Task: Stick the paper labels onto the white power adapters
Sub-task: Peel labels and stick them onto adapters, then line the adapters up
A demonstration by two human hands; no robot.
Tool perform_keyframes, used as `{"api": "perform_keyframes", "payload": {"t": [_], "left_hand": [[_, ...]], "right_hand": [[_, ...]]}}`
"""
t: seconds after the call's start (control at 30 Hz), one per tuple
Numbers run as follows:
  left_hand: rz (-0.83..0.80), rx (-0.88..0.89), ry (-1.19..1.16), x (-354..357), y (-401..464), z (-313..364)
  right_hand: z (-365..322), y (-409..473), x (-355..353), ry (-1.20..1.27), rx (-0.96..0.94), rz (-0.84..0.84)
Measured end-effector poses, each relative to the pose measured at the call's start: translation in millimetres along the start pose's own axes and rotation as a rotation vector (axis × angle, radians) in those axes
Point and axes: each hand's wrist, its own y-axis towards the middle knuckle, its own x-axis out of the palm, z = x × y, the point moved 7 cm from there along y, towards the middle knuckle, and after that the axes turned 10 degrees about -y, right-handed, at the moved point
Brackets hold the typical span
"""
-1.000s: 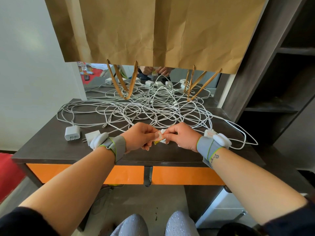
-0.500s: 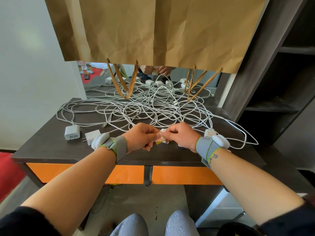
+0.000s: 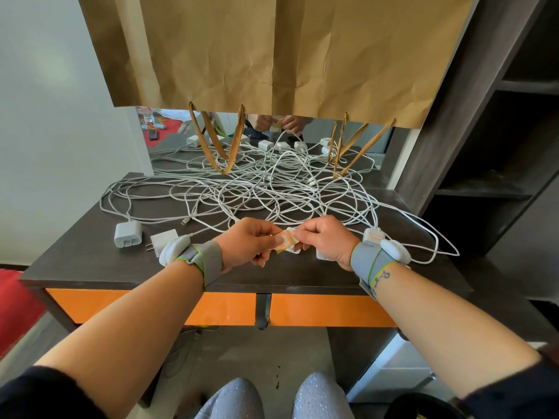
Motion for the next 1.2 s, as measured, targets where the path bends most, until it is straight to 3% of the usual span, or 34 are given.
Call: {"api": "perform_keyframes", "payload": {"t": [0.17, 0.3, 0.5, 0.77, 1.0, 1.2], "left_hand": [[0.02, -0.063, 0.029, -1.8, -1.2, -9.6], [-0.027, -0.16, 0.151, 3.5, -3.5, -24.8], [-0.032, -0.165, 0.186, 8.8, 5.4, -35.8], [-0.024, -0.151, 0.157, 7.7, 14.6, -38.3], [-0.03, -0.164, 0.13, 7.5, 19.6, -41.2], [-0.036, -0.163, 0.124, 6.6, 19.0, -40.8]], "right_hand": [[13.8, 8.0, -8.0, -0.059, 0.041, 0.136], [22.6, 21.1, -20.2, -0.281, 0.055, 0.214], [18.4, 37.6, -16.4, -0.582, 0.015, 0.18], [11.7, 50.3, -9.0, -0.766, -0.037, 0.086], [9.1, 51.8, -4.1, -0.816, -0.098, 0.051], [18.1, 53.2, -3.5, -0.682, -0.08, 0.063]]}}
